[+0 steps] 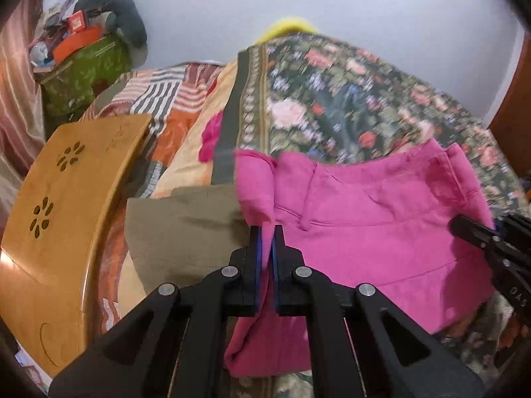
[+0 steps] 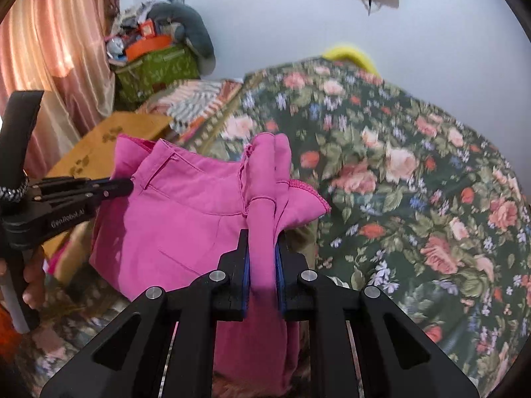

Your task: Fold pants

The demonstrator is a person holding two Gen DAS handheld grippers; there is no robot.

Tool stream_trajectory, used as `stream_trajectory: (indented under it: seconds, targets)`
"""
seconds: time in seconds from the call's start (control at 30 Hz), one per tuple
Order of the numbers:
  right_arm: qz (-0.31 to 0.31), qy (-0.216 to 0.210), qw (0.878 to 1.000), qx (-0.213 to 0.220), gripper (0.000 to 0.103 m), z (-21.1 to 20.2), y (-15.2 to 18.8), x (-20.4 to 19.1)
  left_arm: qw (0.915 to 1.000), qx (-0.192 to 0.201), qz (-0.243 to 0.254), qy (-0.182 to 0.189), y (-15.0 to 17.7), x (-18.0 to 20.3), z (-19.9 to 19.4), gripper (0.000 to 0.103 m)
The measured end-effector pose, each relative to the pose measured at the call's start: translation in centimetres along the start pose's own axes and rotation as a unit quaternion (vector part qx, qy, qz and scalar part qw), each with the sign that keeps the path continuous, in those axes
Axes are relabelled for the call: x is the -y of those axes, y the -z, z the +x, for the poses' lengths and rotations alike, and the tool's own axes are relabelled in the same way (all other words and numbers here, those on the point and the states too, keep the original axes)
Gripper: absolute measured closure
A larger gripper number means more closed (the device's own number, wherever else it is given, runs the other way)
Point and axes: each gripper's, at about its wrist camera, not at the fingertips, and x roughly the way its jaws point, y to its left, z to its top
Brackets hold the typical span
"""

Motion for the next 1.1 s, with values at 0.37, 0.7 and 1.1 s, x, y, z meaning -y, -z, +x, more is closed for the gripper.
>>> stream_trajectory:
  seconds: [0.37,0.7,1.1]
  targets:
    - [0.008,0.039,0.998,-0.038,0.064,0.9,0.8,1.2,0.9988,-0.042,-0.026,-0.001,1.7,-1.9,2.4,0.098]
    - [0.016,0.046,0.999,0.003,0.053,-6.6,0.9,1.1,0.9997,0.010,0.018,0.014,1.6,0.7,-7.5,0.093]
    - [-0.011,0.003,0.987,0.159,0.051,-26.2,0.7,-4.0,0.9846,0.161,0.037,0.058,3.3,3.7,-29.9,0.075]
